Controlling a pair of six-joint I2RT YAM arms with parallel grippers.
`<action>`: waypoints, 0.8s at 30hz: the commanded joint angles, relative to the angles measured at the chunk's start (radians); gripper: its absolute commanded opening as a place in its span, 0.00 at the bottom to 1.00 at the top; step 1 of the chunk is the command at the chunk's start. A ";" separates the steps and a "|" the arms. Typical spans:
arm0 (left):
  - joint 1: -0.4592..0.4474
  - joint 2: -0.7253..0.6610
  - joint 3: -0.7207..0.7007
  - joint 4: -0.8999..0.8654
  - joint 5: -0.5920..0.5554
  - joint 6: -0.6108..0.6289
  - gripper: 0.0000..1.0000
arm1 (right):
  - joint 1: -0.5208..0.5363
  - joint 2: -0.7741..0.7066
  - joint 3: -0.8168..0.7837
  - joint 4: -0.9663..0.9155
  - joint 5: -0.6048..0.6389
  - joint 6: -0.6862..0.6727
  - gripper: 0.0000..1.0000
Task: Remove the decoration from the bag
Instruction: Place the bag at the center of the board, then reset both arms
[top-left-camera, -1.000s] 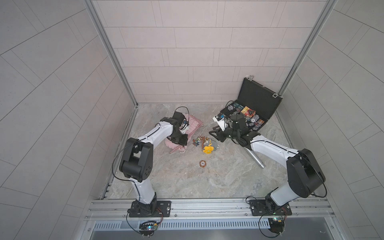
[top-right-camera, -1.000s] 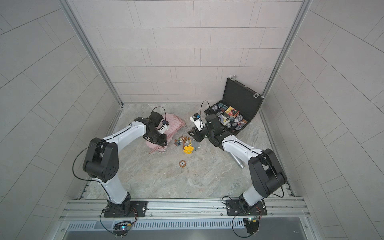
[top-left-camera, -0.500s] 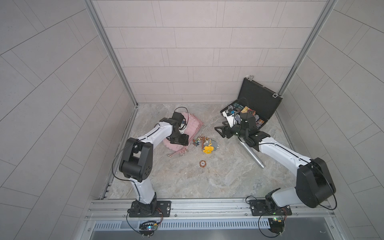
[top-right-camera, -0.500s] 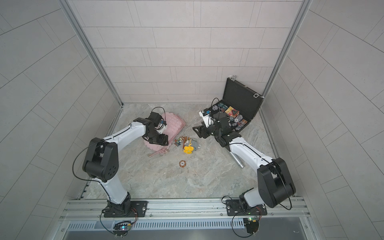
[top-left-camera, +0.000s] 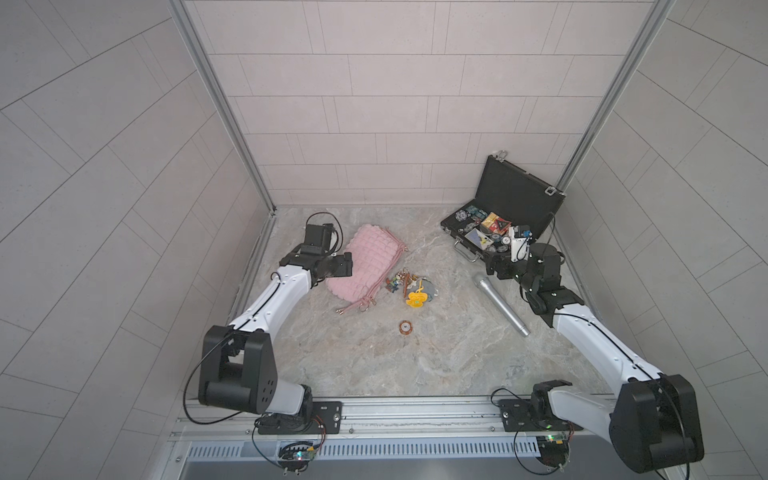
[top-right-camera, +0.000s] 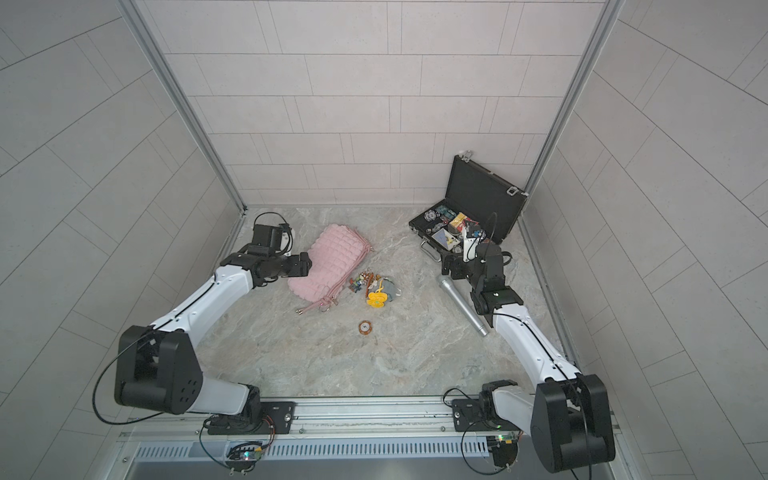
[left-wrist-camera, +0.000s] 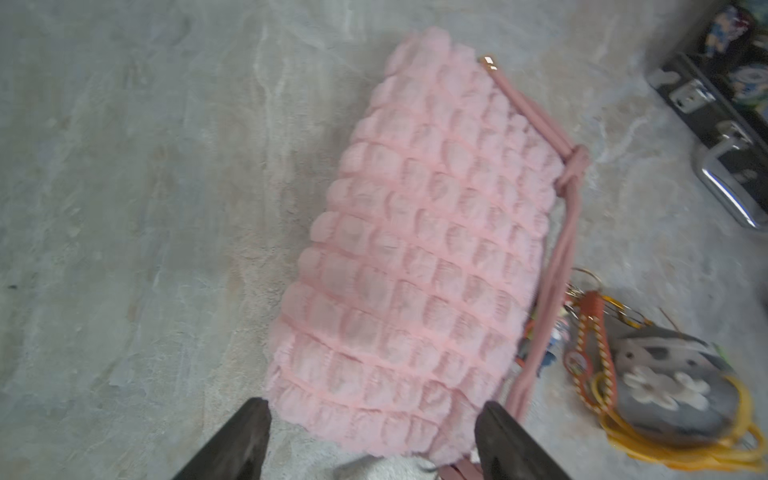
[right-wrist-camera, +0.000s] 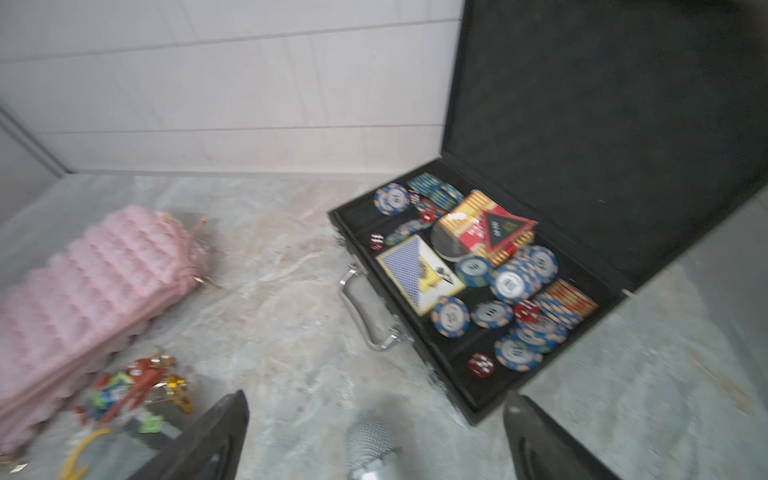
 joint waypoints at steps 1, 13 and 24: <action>0.015 -0.027 -0.120 0.303 -0.121 -0.053 0.88 | -0.039 0.025 -0.065 0.152 0.122 0.007 1.00; 0.137 -0.035 -0.357 0.771 -0.142 -0.044 0.95 | -0.178 0.248 -0.206 0.549 0.120 0.027 1.00; 0.140 -0.081 -0.524 0.936 -0.157 -0.006 1.00 | -0.182 0.340 -0.236 0.673 -0.025 -0.028 1.00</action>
